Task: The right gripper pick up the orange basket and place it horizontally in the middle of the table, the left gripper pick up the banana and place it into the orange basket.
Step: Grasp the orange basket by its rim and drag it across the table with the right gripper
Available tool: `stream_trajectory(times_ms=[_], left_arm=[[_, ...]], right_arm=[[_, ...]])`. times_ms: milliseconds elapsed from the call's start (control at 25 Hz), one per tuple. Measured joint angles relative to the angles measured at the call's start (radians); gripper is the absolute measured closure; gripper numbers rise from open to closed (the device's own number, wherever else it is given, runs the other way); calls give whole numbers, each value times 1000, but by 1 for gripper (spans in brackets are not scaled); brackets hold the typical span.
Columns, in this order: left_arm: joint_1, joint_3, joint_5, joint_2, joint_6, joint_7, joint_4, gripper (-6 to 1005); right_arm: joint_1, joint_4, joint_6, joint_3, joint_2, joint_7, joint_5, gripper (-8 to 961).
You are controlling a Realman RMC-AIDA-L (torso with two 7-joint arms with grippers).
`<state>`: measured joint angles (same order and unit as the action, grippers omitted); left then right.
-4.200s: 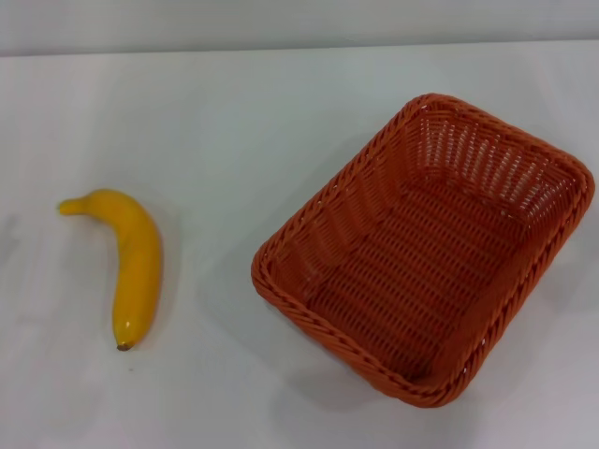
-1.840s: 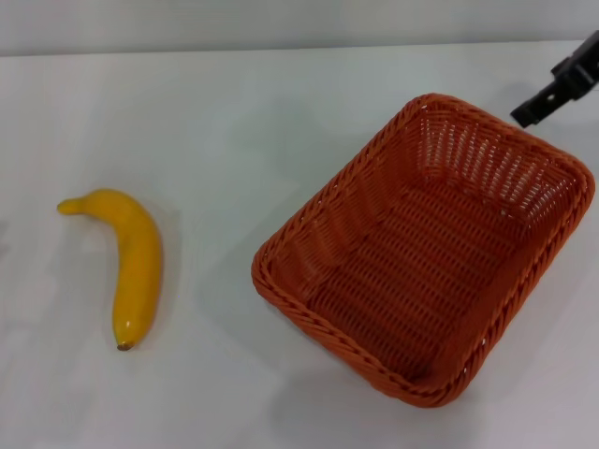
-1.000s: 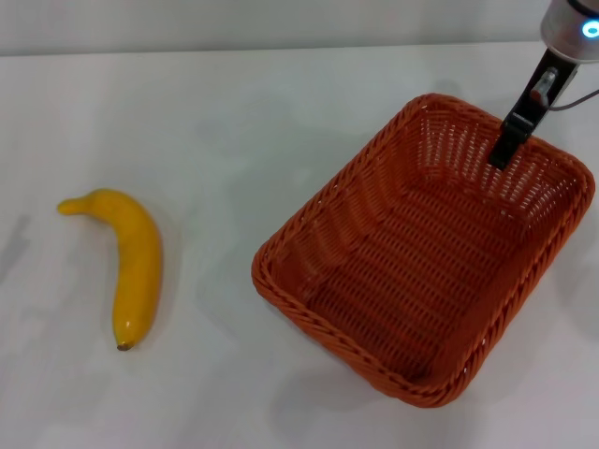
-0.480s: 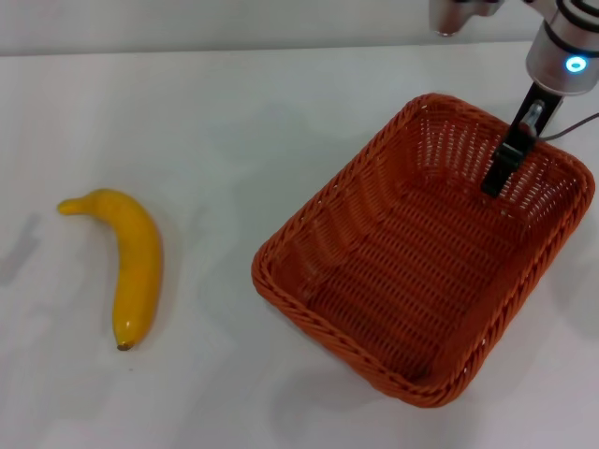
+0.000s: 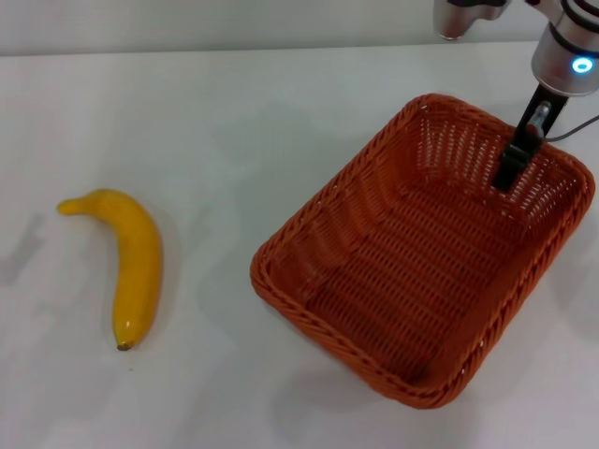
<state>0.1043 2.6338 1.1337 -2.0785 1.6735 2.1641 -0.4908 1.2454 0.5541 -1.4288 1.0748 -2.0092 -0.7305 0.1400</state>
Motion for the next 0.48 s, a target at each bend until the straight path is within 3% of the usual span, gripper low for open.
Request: stream_trajectory(times_ms=[200, 400, 480], left_arm=[[4, 0, 0, 0, 0, 4, -3, 123], [12, 0, 0, 2, 0, 9, -6, 124], [14, 1, -3, 3, -1, 15, -7, 125]], right_arm=[[-2, 17, -26, -8, 2, 21, 2, 415], [-17, 72, -64, -12, 11, 93, 2, 641], [-32, 112, -83, -22, 16, 131, 4, 663]])
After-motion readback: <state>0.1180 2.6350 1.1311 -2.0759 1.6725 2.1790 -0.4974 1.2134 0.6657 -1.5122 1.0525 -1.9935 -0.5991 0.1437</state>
